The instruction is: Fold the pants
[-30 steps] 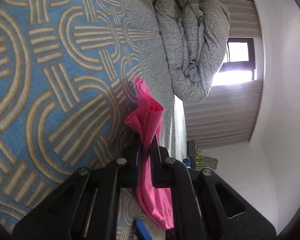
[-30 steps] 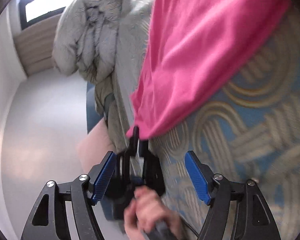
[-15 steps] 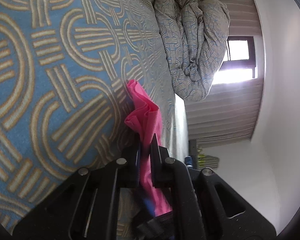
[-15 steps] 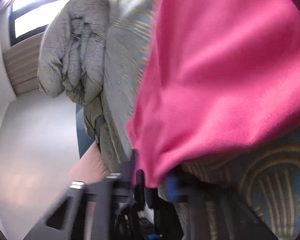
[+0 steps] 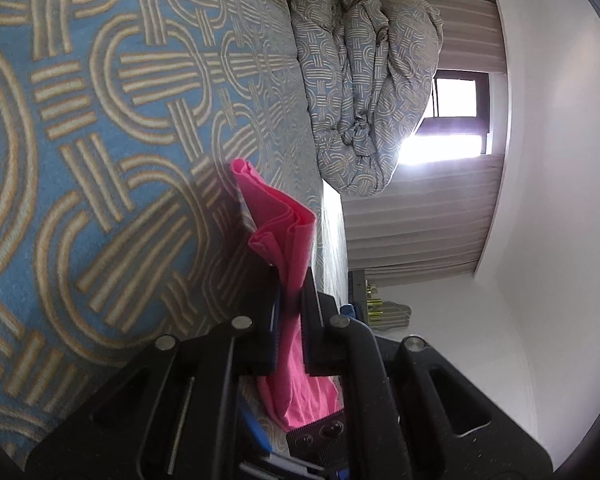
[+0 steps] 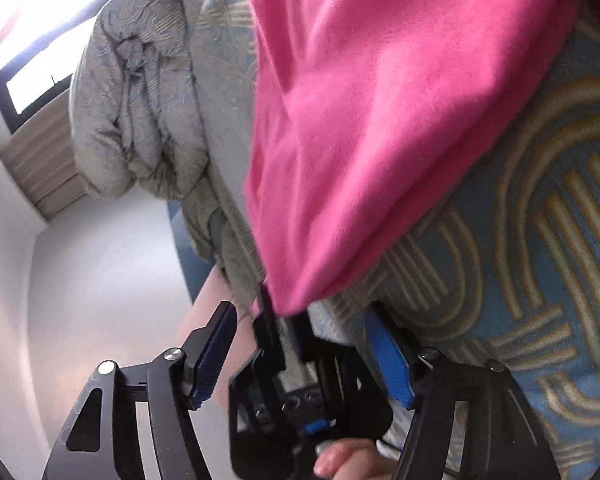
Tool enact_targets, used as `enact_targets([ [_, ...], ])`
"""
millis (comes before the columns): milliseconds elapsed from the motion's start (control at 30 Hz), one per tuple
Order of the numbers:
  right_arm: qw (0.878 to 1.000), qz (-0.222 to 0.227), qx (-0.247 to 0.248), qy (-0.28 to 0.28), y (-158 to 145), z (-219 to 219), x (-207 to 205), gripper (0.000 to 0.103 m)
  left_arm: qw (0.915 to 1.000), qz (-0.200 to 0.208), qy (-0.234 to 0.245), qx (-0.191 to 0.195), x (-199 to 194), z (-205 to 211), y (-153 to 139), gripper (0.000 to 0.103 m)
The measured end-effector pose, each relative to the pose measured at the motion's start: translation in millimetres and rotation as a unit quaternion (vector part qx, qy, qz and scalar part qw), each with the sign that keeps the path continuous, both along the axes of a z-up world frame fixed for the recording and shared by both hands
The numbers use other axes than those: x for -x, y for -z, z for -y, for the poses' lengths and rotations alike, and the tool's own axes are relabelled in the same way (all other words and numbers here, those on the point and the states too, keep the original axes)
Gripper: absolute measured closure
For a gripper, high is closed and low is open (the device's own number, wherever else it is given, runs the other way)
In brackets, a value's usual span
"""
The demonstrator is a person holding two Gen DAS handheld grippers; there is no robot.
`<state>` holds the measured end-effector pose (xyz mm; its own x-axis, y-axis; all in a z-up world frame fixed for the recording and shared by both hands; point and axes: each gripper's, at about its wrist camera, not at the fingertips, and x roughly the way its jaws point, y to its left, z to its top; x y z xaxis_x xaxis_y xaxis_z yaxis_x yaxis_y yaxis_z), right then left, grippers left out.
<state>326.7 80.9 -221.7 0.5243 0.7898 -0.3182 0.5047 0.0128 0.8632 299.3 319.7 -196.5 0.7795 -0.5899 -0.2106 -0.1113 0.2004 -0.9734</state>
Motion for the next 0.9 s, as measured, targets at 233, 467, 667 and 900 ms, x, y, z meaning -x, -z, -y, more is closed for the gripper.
enact_targets([
  [233, 0.999, 0.012, 0.037, 0.023, -5, -3, -19, 0.046, 0.9999, -0.002, -0.003, -0.011, 4, -3, -2, 0.093],
  [467, 0.999, 0.015, 0.047, -0.004, 8, -6, -18, 0.095, 0.9991, -0.022, -0.012, -0.033, 4, -5, -1, 0.066],
  [667, 0.999, 0.021, 0.023, -0.004, 0, -7, -21, 0.095, 0.9995, 0.004, -0.009, -0.03, 10, -1, -16, 0.03],
  [900, 0.999, 0.034, 0.015, -0.019, -10, -11, -23, 0.095, 0.999, 0.01, -0.002, -0.044, 2, 7, -21, 0.027],
])
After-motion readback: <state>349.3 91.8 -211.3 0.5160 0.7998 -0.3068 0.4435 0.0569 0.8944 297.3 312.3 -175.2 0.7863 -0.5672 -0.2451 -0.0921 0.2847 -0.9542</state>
